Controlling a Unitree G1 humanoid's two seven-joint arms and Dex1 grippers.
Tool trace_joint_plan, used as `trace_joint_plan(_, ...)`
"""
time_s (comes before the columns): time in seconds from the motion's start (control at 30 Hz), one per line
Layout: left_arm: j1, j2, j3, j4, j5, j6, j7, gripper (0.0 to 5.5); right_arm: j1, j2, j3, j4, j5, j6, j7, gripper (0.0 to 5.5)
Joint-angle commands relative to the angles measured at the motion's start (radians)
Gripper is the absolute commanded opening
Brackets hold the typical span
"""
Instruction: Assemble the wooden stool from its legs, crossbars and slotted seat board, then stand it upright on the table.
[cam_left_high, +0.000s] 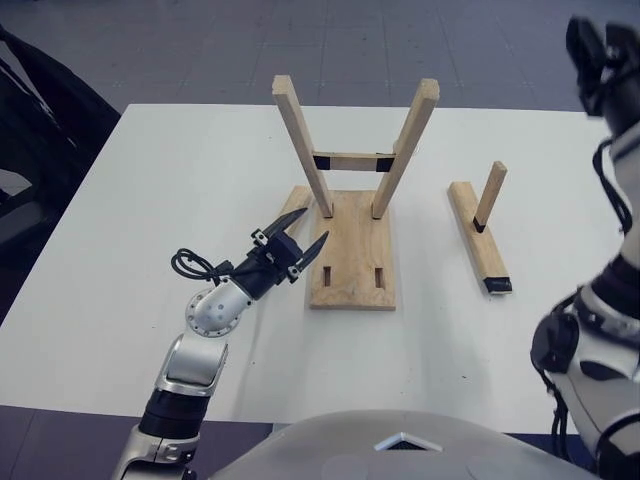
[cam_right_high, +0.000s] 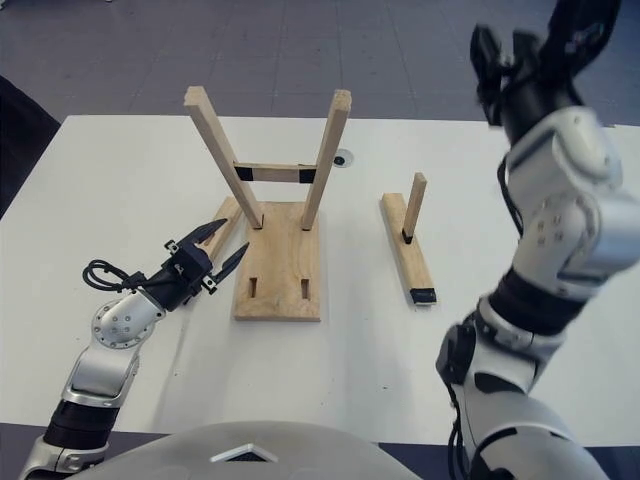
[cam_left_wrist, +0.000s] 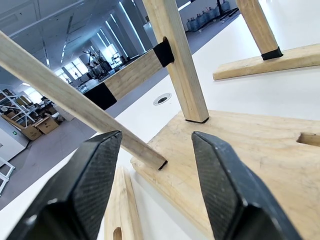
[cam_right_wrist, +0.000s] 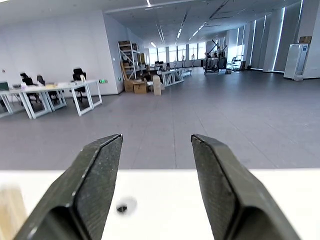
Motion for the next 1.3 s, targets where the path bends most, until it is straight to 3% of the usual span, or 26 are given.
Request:
trace_joint_plan(0.03, 0.014, 0.008, 0.005, -0.009, 0.011, -0.001, 0.004, 2.59, 0.376, 0.052, -0.007, -0.179, 0.006, -0.021, 0.04, 2.54)
trace_joint_plan(0.13, 0.018, 0.012, 0.006, -0.009, 0.01, -0.002, 0.002, 2.59, 0.632, 0.081, 0.021, -0.153, -0.033, -0.112, 0.092, 2.54)
trace_joint_plan(0.23, 0.011, 0.01, 0.001, -0.005, 0.01, -0.002, -0.001, 2.59, 0.755, 0.073, 0.092, -0.087, -0.073, -0.204, 0.147, 2.54)
trace_joint_plan(0.47, 0.003, 0.008, -0.003, 0.003, 0.01, -0.001, -0.002, 2.59, 0.753, 0.044, 0.174, 0.018, -0.133, -0.288, 0.185, 3.7)
trace_joint_plan(0.7, -0.005, 0.005, -0.006, 0.005, 0.01, 0.002, -0.002, 2.59, 0.661, 0.031, 0.245, 0.179, -0.222, -0.323, 0.161, 3.7)
trace_joint_plan(0.93, -0.017, 0.008, -0.001, 0.017, 0.005, -0.002, -0.004, 2.59, 0.609, 0.065, 0.289, 0.257, -0.294, -0.397, 0.106, 2.46)
trace_joint_plan(1.0, -0.022, 0.009, 0.001, 0.018, 0.004, 0.0, -0.005, 2.59, 0.565, 0.081, 0.26, 0.255, -0.275, -0.402, 0.095, 2.09)
trace_joint_plan(1.17, -0.081, 0.004, 0.027, 0.023, -0.033, 0.025, -0.011, 2.59, 0.258, 0.102, 0.126, 0.237, -0.128, -0.371, 0.073, 2.03)
trace_joint_plan(1.3, -0.215, -0.045, 0.202, -0.068, -0.476, 0.33, -0.029, 2.59, -0.095, 0.057, 0.019, 0.241, 0.13, -0.282, 0.137, 2.03)
